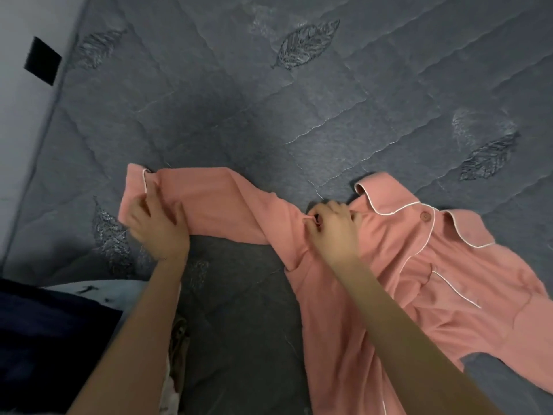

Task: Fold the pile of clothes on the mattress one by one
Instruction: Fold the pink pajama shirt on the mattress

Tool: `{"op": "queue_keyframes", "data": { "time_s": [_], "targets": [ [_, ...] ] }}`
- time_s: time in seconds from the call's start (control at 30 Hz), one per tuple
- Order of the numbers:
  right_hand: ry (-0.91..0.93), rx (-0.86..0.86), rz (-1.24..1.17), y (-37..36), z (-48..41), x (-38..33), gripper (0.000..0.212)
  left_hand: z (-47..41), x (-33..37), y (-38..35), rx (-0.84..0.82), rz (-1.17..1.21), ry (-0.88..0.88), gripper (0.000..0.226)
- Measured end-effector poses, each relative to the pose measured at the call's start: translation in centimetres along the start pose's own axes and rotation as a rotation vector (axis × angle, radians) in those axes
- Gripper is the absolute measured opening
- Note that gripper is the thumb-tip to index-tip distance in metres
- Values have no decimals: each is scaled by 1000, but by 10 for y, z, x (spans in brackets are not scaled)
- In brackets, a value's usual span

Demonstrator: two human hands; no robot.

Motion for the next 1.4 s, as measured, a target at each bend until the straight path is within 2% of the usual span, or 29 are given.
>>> {"op": "queue_keyframes", "data": {
  "time_s": [0.2, 0.43, 0.63, 0.73, 0.87, 0.93, 1.0, 1.07, 1.13, 1.27, 1.4],
  "targets": [
    [59, 81, -138, 0, 0, -10, 6, 5, 5, -6, 28, 34, -97, 60],
    [2, 95, -253, -2, -5, -13, 4, -4, -8, 2, 120, 96, -4, 21],
    [-79, 145, -269, 0, -10, -18, 11, -8, -8, 4, 128, 122, -60, 14],
    [-82, 179, -287, 6, -15, -19, 17, -9, -16, 7, 141, 115, 16, 10],
    [-97, 285, -306, 22, -21, -11, 15, -10, -41, 25, 176, 111, 288, 8],
    [-109, 299, -295, 23, -24, -10, 12, -9, -43, 29, 181, 76, 307, 8],
    [-144, 275, -238, 18, -28, -9, 10, -8, -40, 27, 176, 51, 278, 11],
    [-168, 226, -141, 11, -31, -9, 11, -4, -28, 23, 159, 83, 246, 28],
    [-180, 195, -77, 9, -30, -10, 15, 3, -2, 15, 95, 81, 109, 45],
    [-19, 247, -119, 23, -18, -32, 36, 29, 58, -10, -110, 19, -208, 58],
    [-37, 85, 9, 23, 3, -24, 63, 70, 98, -26, -263, -54, -348, 66]
  ]
}}
Point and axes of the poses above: each hand's wrist, its own z-axis away from the middle knuckle, its own y-axis out of the back of the hand, x = y × z, the point moved 9 cm from there along -z, towards the middle knuckle
